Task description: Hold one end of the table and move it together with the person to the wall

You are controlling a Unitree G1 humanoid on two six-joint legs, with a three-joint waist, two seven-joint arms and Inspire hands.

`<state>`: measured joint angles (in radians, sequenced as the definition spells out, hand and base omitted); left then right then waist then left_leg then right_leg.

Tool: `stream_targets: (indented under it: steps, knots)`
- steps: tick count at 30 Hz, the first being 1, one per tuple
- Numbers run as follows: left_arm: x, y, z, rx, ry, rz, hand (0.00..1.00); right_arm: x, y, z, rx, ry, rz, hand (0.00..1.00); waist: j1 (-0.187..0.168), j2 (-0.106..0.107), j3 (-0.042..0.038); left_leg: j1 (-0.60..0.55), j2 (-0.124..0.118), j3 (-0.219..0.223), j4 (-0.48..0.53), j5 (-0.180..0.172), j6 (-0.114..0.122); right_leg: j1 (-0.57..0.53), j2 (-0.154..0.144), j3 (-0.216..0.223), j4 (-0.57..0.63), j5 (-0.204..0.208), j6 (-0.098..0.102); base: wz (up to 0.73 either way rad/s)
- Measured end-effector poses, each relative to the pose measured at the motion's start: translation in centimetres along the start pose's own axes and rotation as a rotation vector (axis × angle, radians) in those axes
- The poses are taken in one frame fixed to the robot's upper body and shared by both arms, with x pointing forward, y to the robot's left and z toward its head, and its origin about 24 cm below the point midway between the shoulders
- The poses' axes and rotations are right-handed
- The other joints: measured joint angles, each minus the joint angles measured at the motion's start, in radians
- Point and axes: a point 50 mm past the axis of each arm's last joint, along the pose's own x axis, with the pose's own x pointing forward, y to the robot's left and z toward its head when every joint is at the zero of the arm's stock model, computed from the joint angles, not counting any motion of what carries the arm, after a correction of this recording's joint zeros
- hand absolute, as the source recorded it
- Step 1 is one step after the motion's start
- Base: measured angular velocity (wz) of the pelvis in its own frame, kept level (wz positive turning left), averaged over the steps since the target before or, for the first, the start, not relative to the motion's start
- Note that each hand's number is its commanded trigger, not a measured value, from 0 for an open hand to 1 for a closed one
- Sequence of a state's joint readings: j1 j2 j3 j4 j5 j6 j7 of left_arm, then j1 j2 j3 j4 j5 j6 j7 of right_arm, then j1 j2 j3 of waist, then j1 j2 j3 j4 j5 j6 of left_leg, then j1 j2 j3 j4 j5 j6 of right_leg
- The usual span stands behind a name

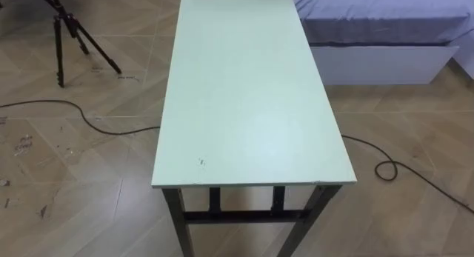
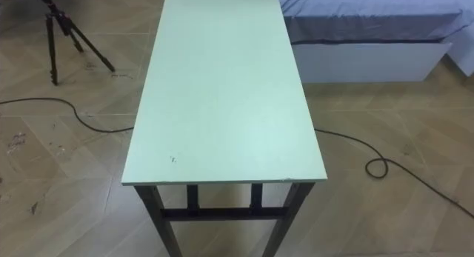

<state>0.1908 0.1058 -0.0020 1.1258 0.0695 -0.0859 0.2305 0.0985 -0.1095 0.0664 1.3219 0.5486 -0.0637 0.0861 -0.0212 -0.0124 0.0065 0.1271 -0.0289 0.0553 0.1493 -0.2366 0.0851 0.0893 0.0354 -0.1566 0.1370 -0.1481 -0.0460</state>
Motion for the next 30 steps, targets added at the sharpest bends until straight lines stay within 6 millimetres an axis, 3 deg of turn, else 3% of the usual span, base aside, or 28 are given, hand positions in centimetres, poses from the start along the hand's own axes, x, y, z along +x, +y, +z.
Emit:
stream_targets:
  steps: [10,16,22,30]
  knots:
    - [0.0,0.0,-0.2,-0.065,0.019,-0.017,0.0,0.0,0.2,0.1,0.001,-0.001,0.022,0.0,0.003,-0.002,0.0002,0.0,0.0,0.0,0.0,0.0,0.0,-0.001,-0.001,-0.003,0.0,0.0,0.0,0.0]
    - [0.0,-0.1,-0.9,-0.257,0.095,-0.066,0.0,0.0,0.2,-0.2,0.047,0.029,0.052,0.0,0.027,0.001,0.0,0.002,0.001,0.01,-0.002,0.0,0.0,-0.004,0.001,0.009,0.0,0.0,0.0,-0.05]
    - [-0.1,-0.4,-1.6,-0.43,0.149,-0.142,0.0,-0.1,0.4,-0.2,0.085,0.022,0.131,0.0,0.026,0.014,0.0007,-0.002,0.0,0.003,-0.001,-0.001,0.001,-0.005,0.0,0.003,0.0,0.0,0.0,0.02]
    - [-0.1,-1.0,-0.1,-0.661,0.11,-0.247,0.0,-0.2,0.7,1.2,0.174,-0.037,0.241,0.0,0.023,0.027,-0.0015,-0.016,0.0,-0.008,0.007,-0.001,0.001,-0.01,-0.003,-0.014,0.002,0.0,0.0,0.04]
